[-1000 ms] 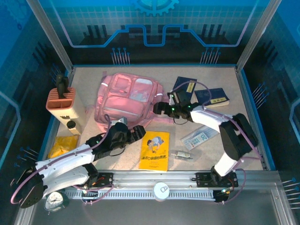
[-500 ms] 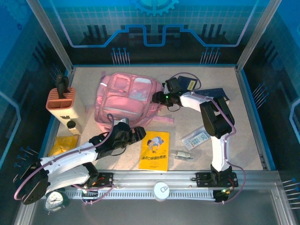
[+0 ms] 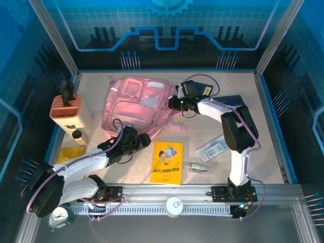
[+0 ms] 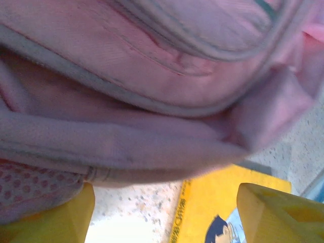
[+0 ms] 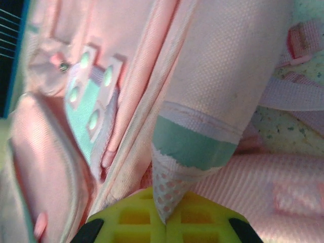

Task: Pack the student bag
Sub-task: Rotate the student bag at the top-center of the table.

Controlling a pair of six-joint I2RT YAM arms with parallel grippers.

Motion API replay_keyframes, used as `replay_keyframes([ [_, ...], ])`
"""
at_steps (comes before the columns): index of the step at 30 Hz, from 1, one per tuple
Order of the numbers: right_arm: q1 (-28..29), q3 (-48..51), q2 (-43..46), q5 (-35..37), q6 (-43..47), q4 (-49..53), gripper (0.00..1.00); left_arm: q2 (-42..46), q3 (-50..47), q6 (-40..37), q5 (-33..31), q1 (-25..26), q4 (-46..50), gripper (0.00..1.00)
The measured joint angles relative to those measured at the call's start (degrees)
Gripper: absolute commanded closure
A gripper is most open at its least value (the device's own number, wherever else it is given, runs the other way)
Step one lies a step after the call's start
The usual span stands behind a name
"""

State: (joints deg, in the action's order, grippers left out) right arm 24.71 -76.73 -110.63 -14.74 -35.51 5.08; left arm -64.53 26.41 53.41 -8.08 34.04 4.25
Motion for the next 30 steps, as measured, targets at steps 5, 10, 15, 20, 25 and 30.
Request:
replay_keyframes([
  [5, 0.3, 8.1, 12.1, 0.3, -0.1, -0.6, 1.0, -1.1, 1.0, -3.3, 0.4, -4.4, -0.7, 0.29],
  [10, 2.2, 20.0, 22.3, 4.3, -3.2, -3.0, 1.0, -2.6, 3.0, -7.0, 0.4, -8.0, -0.8, 0.3],
  [15, 6.2, 28.1, 23.7, 8.4, -8.9, -6.9, 0.91, -6.2, 5.4, -10.3, 0.4, -12.2, -0.5, 0.3],
  [20, 7.6, 32.9, 21.5, 9.1, -15.5, -11.8, 0.67, -7.0, 9.4, -14.2, 1.3, -13.4, 1.5, 0.24],
  [25, 8.7, 35.8, 21.3, 10.5, -20.6, -15.9, 0.46, -3.2, 11.0, -14.7, 4.1, -13.2, 4.1, 0.24],
  [30, 8.7, 37.7, 19.8, 11.9, -25.7, -19.1, 0.4, 2.6, 9.6, -13.2, 4.9, -6.8, 6.2, 0.25],
])
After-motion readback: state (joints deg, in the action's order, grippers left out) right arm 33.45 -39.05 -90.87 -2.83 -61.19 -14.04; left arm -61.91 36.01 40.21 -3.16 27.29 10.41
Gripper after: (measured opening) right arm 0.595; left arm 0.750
